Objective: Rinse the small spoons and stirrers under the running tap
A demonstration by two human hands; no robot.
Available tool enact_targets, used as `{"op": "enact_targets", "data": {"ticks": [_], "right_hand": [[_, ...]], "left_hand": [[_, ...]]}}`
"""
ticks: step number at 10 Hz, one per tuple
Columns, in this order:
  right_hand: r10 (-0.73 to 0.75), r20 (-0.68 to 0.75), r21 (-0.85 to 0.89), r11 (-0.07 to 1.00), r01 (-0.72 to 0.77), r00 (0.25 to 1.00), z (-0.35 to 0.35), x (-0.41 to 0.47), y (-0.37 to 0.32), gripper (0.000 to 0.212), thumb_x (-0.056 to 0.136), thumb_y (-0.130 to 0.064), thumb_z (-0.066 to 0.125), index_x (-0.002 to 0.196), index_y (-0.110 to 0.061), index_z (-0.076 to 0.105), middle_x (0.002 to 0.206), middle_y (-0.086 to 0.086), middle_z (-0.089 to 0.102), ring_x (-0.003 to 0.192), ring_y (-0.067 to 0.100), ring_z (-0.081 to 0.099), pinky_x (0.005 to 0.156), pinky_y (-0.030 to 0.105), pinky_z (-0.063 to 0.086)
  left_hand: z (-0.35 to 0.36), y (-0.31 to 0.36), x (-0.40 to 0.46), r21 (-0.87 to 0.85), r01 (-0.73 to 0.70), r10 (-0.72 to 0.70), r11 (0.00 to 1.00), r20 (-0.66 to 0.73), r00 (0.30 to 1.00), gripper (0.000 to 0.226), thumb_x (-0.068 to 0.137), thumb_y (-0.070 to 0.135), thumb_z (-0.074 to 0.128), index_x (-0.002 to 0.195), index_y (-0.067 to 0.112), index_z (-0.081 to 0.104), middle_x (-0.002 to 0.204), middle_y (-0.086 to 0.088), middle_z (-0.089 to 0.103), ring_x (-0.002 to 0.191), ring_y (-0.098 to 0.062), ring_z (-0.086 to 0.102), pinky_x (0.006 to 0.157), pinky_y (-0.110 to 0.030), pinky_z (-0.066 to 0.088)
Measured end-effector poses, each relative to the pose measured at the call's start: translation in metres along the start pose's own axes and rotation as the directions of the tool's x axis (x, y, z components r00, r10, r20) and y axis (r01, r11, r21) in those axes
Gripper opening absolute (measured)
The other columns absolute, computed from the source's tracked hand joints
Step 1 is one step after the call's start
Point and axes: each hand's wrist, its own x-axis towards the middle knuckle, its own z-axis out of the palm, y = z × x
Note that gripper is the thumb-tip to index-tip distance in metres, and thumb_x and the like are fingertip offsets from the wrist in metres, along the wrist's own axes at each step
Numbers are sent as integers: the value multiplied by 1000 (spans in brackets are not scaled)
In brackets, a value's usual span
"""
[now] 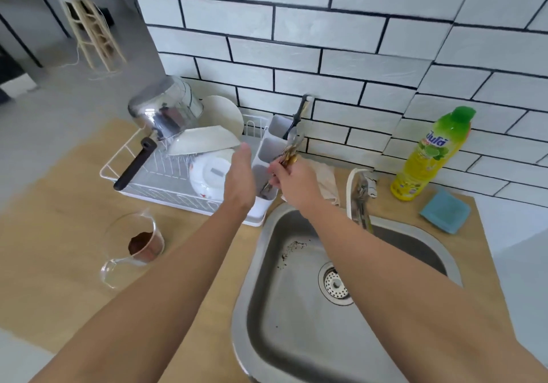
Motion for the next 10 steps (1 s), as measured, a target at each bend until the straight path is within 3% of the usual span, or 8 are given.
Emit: {"op": "enact_targets", "data": {"ticks": [1, 2, 4, 5, 7, 8, 9, 10], "right_hand": [[48, 61, -87, 995, -42, 997, 6, 5, 17, 30, 101, -30, 59, 76, -16, 66, 54, -11, 65, 55, 2, 59, 66, 31, 45], [93, 75, -61, 994, -88, 993, 10, 6, 26, 24, 100, -28, 63, 86, -11, 73, 57, -9, 67, 63, 8, 63, 74, 38, 53], [140, 81, -65, 989, -135, 987, 8, 9, 27, 10, 93, -25, 74, 97, -16, 77, 64, -11, 73, 63, 4, 67, 71, 29, 52], [142, 77, 15, 990, -143, 987, 4, 7, 30, 17, 84, -19, 82, 99, -23, 76, 84, -4, 79, 64, 4, 72, 74, 27, 58], [63, 4, 97, 993, -63, 998, -5, -1, 29, 67, 67, -41, 93, 127, -31, 64, 110, -27, 67, 102, -19, 60, 88, 12, 46], [77, -20, 108, 991, -75, 997, -14, -8, 23, 83, 65, -54, 90, 137, -25, 61, 130, -15, 67, 118, -3, 61, 97, 23, 49], [145, -4, 188, 972, -141, 989, -31, -15, 11, 77, 68, -68, 79, 133, -29, 64, 121, -18, 71, 107, -1, 66, 77, 21, 55], [205, -131, 271, 948, -164, 970, -55, -26, 10, 70, 80, -79, 60, 130, -30, 65, 90, -15, 64, 65, -3, 57, 61, 16, 50]], "left_hand": [[3, -5, 9, 37, -3, 2, 999, 17, 1000, 46, 72, 81, 32, 95, 50, 58, 122, 12, 57, 115, -8, 49, 98, -33, 31], [2, -8, 13, 54, -17, 17, 998, 2, 1000, 35, 72, 80, 32, 86, 57, 54, 107, 24, 58, 103, 4, 50, 91, -29, 28], [2, -11, 11, 57, -47, 46, 997, 19, 999, 62, 74, 78, 27, 119, 44, 51, 126, 16, 55, 119, -6, 46, 99, -30, 26], [3, -9, 10, 92, -51, 50, 994, 12, 999, 56, 74, 77, 26, 113, 46, 51, 118, 16, 56, 115, -9, 48, 100, -35, 31], [0, -9, 4, 106, -99, 97, 989, 28, 995, 56, 75, 76, 25, 113, 43, 50, 110, 19, 56, 110, -10, 50, 94, -33, 30], [-1, -8, 1, 111, -121, 119, 986, 24, 993, 60, 75, 76, 26, 117, 40, 51, 115, 15, 58, 114, -11, 51, 95, -32, 31], [-4, -5, -1, 101, -126, 125, 987, 15, 992, 57, 75, 75, 28, 112, 41, 56, 112, 18, 60, 114, -9, 52, 94, -31, 31], [-9, -7, -1, 86, -113, 113, 990, 1, 994, 64, 75, 75, 30, 121, 40, 56, 125, 12, 60, 121, -12, 51, 99, -32, 31]]}}
